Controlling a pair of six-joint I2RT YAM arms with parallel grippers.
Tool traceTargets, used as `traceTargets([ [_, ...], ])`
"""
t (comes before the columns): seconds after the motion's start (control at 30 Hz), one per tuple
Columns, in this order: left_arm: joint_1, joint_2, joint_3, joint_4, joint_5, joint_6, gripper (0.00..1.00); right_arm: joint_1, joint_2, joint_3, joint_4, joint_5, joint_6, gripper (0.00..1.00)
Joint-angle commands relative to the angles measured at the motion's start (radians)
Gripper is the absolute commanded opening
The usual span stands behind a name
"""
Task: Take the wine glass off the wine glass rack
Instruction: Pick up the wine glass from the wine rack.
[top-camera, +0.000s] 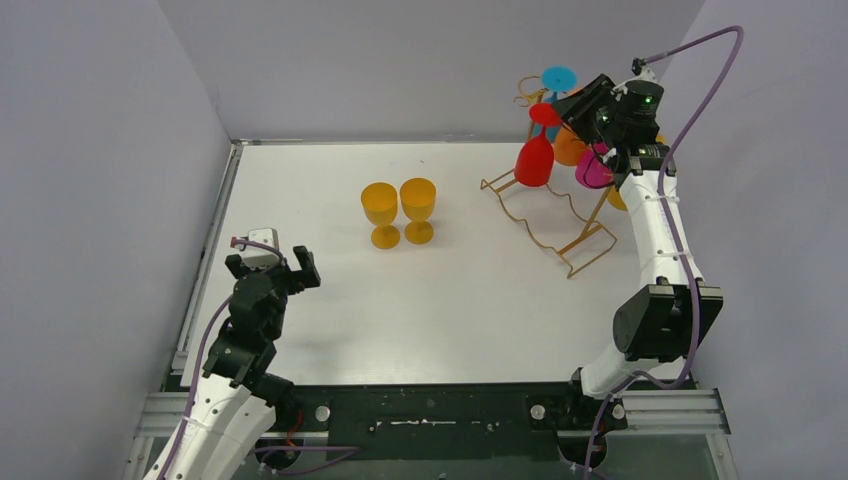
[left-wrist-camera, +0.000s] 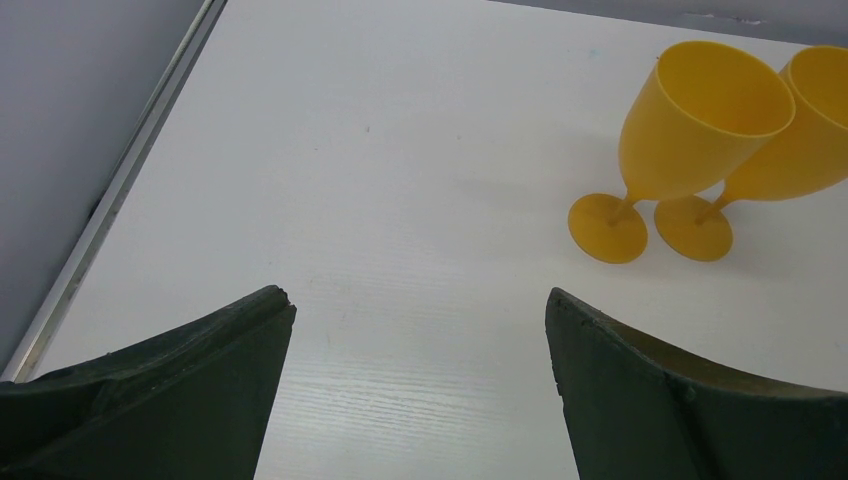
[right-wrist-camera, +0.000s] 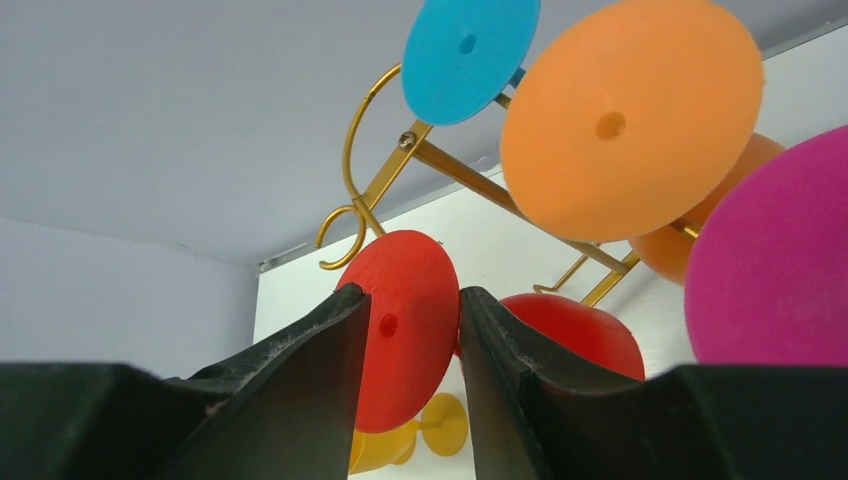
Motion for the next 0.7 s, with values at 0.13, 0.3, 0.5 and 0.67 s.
traceTargets([
  [0.13,0.013,-0.004,0.003,0.053,0.019,0.000,0.95,-0.001,0.030,0.034,-0.038,-0.010,0.003,0.29],
  [0.3,0.014,-0.003,0.003,0.056,0.022,0.001,0.95,-0.001,0.019,0.031,-0.032,-0.014,0.001,0.20],
  [0.5,0.015,-0.005,0.003,0.053,0.021,0.001,0.95,-0.004,0.001,0.029,-0.009,-0.016,0.006,0.10],
  [0.67,0.016,-0.005,0.003,0.052,0.022,0.001,0.95,-0.010,-0.005,0.028,0.006,-0.021,0.025,0.01],
])
